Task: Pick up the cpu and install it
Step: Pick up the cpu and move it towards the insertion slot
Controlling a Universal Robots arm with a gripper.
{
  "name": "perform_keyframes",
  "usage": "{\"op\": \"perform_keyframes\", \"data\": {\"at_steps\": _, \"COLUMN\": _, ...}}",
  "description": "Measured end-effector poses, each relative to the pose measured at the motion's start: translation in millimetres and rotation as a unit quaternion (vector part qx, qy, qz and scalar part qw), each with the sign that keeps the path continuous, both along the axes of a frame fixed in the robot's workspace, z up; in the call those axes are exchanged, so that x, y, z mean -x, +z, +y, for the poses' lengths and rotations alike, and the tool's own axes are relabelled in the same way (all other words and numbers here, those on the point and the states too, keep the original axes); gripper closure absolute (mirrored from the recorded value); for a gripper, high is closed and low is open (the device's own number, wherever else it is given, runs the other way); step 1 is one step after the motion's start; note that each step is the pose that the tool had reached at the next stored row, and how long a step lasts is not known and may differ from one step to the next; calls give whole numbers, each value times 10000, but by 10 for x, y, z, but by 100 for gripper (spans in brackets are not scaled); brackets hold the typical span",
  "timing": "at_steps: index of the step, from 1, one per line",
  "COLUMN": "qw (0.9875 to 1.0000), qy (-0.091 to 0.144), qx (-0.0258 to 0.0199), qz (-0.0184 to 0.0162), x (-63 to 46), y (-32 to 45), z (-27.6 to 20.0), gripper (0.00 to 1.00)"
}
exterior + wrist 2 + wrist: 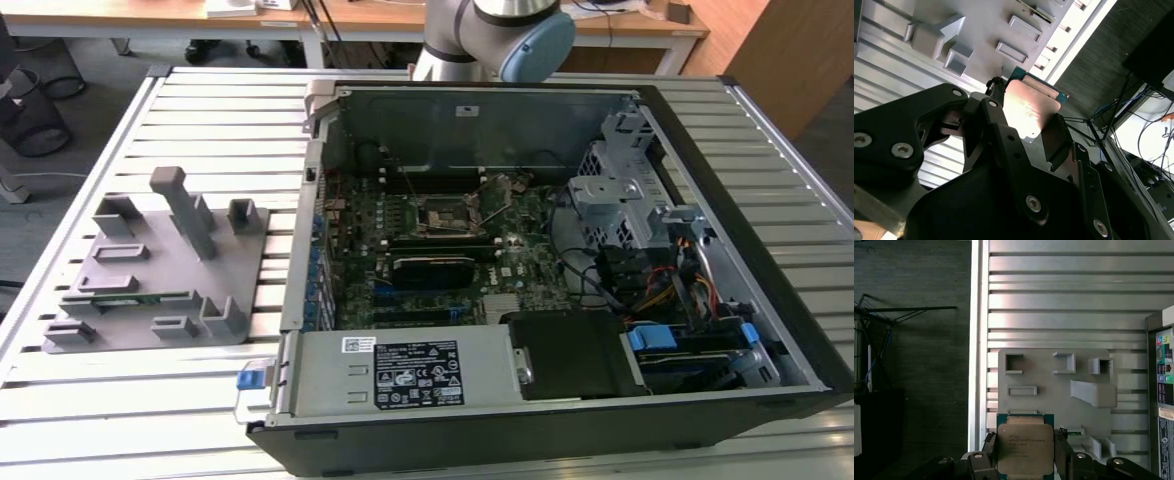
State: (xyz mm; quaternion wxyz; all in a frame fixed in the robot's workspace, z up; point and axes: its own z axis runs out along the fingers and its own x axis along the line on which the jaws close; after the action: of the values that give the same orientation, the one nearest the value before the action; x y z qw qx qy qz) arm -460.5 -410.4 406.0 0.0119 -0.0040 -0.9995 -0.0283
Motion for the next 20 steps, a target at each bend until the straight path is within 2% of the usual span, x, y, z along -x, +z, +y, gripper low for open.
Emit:
{"op": "perform_keyframes", "data": {"at_steps": 9, "qw": 10000, "qy": 0, "qx": -1, "qz": 0, "x": 0, "y": 123, "z": 0, "gripper": 46}}
{"op": "perform_keyframes", "data": {"at_steps": 20, "qw": 10000, "qy": 0, "qx": 0, "qz": 0, "x": -139, "y": 125, "z": 0, "gripper": 46}}
